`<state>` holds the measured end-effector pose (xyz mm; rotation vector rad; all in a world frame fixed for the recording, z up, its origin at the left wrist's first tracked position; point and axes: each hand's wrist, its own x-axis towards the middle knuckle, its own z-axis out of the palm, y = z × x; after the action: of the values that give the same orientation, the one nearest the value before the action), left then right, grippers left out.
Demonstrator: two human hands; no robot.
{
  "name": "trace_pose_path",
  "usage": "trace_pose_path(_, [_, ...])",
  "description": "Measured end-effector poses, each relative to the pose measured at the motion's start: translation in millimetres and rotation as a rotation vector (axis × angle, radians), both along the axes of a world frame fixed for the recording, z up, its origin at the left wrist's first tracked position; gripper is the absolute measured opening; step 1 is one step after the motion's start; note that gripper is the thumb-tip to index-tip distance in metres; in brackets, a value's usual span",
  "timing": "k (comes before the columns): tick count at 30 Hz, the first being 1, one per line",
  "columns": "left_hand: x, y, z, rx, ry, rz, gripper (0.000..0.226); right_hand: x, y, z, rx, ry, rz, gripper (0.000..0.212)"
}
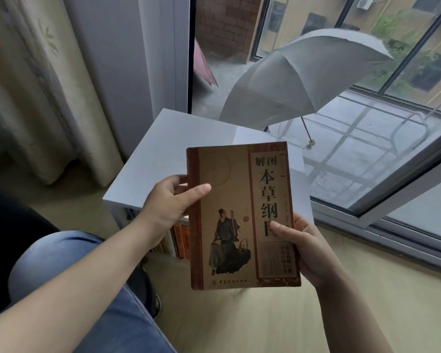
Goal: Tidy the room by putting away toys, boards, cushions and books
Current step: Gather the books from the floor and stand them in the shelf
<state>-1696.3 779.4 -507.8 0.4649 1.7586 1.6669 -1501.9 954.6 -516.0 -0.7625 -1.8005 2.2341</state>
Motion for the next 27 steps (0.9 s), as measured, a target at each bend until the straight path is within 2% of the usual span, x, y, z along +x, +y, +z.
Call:
trace_pose_path(2, [7,-7,-4,-0.022,0.02,0.012,0.066,16,-8,-12,0.025,-0.01,-0.004,0.073])
trace_pose_path(3, [10,-11,-8,-0.044,0.031,0.009,0.063,26,-13,-19,0.034,-0.017,-0.016,0.064])
trace_pose_path(5, [18,-16,-13,-0.069,0.076,-0.023,0.042,41,-20,-34,0.061,-0.024,-0.024,0.046])
trace_pose_path(6, [27,-20,-17,-0.084,0.097,-0.04,0.031,52,-26,-43,0.066,-0.034,-0.024,0.044])
trace_pose_path(8, [35,-24,-22,-0.115,0.135,-0.06,0.025,62,-32,-58,0.082,-0.044,-0.028,0.045])
trace_pose_path(11, [46,-33,-30,-0.196,0.198,-0.076,0.027,72,-42,-82,0.079,-0.061,-0.046,0.044])
trace_pose_path(14, [52,-35,-37,-0.304,0.335,-0.111,0.025,76,-45,-108,0.058,-0.094,-0.044,0.043])
trace_pose_path(18, [59,-35,-49,-0.515,0.522,-0.268,0.026,79,-48,-146,0.044,-0.175,-0.062,0.059])
trace_pose_path(25, [70,-25,-89,-0.695,0.583,-0.438,0.012,64,-44,-212,0.06,-0.34,-0.037,0.045])
trace_pose_path(27, [67,-24,-100,-0.734,0.561,-0.429,0.017,53,-42,-223,0.129,-0.366,-0.03,0.03])
